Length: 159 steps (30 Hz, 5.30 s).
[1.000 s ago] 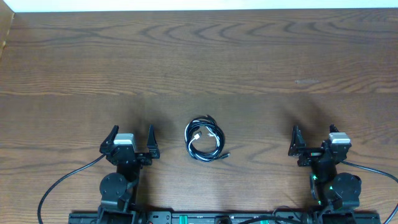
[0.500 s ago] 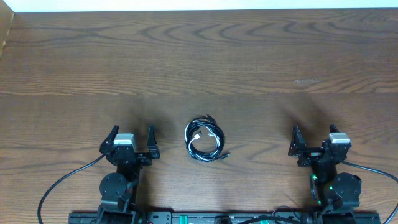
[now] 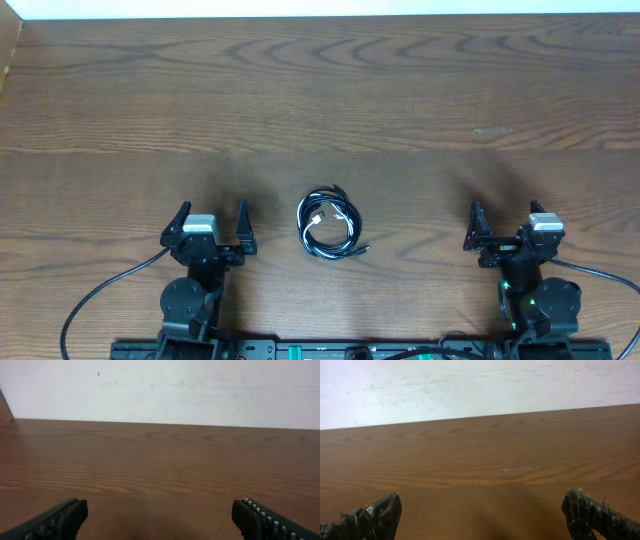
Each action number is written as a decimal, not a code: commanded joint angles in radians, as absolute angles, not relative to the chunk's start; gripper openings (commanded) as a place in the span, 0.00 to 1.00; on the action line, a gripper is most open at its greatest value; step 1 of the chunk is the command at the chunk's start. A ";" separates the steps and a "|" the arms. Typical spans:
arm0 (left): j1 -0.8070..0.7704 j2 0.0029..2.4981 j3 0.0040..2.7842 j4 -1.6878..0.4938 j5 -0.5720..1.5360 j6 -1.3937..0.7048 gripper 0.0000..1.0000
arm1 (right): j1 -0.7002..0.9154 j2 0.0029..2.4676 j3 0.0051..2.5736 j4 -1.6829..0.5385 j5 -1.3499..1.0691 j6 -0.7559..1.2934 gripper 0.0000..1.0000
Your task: Untangle cables
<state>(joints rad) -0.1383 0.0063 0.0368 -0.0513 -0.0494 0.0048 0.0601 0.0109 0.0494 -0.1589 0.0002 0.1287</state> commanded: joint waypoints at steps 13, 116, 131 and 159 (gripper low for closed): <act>-0.134 0.004 0.004 -0.069 -0.041 0.018 0.98 | 0.053 0.006 0.043 -0.157 0.009 0.126 0.99; 0.234 0.896 1.320 -1.196 0.254 -0.268 0.40 | 0.957 1.882 1.295 -0.692 -0.191 0.108 0.01; 0.234 0.896 1.320 -1.214 0.254 -0.268 0.36 | 0.780 1.430 1.477 -0.820 -0.237 0.046 0.01; 0.020 1.261 1.256 -1.173 0.536 0.116 0.61 | 0.731 1.654 1.475 -1.112 0.222 0.414 0.85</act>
<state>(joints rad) 0.0677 1.1950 1.2644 -1.1793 0.5114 0.0692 0.7322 1.6783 1.4769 -1.1217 0.2909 0.3878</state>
